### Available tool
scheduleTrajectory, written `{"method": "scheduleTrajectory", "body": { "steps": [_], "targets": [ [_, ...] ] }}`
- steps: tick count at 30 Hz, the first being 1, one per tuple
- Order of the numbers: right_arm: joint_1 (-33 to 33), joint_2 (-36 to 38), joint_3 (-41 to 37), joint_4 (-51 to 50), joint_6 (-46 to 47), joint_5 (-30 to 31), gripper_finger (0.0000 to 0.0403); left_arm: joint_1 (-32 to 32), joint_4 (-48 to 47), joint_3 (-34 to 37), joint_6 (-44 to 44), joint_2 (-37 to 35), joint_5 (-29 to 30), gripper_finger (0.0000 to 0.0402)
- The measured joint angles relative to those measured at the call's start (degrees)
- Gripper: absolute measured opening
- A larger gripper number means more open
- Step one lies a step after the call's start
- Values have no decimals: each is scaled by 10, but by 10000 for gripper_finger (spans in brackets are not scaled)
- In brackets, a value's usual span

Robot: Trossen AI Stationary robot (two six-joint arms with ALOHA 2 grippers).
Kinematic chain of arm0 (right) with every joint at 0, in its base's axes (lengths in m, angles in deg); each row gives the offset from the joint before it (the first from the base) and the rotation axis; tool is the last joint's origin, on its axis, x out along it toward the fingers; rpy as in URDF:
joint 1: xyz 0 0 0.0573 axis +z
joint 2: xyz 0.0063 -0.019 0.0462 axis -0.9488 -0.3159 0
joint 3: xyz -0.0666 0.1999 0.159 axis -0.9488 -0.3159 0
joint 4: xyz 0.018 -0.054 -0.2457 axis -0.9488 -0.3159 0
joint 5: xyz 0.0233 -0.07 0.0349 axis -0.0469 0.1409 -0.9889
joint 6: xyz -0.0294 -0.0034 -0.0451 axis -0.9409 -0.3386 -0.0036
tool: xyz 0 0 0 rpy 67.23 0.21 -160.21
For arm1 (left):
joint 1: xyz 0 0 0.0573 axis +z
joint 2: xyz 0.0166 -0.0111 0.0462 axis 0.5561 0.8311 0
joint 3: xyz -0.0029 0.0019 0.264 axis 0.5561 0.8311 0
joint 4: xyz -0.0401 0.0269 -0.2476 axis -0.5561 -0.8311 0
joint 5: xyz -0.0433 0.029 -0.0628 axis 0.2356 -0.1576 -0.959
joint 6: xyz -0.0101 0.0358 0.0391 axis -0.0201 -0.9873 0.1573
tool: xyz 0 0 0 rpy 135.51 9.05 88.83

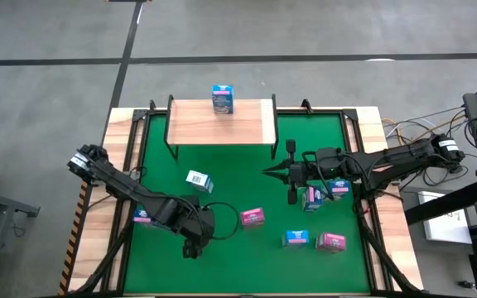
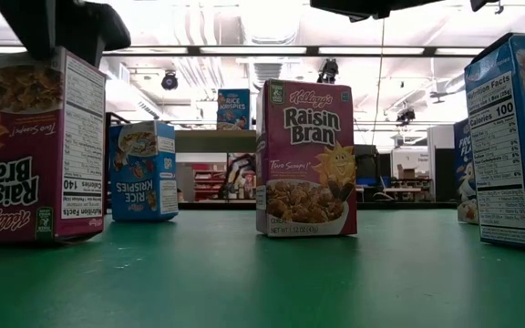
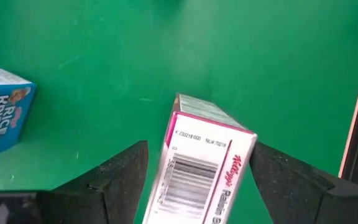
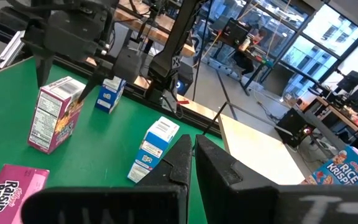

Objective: Stack cereal on shelf
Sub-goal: Put the left pink cereal box on the shelf

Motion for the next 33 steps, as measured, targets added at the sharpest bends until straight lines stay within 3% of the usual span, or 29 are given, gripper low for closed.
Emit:
{"method": "scheduleTrajectory", "body": {
  "steps": [7, 19, 25, 33],
  "targets": [
    [0, 0, 0, 0, -1, 0, 12, 0, 56, 38, 0, -9, -11, 258],
    [0, 0, 0, 0, 0, 0, 12, 0, 81, 60, 0, -24, -15, 195],
    [0, 0, 0, 0, 5, 0, 12, 0, 81, 60, -24, -30, -10, 184],
    [0, 0, 0, 0, 10, 0, 12, -35, 83, 60, -81, -84, 171, 180]
  ]
}}
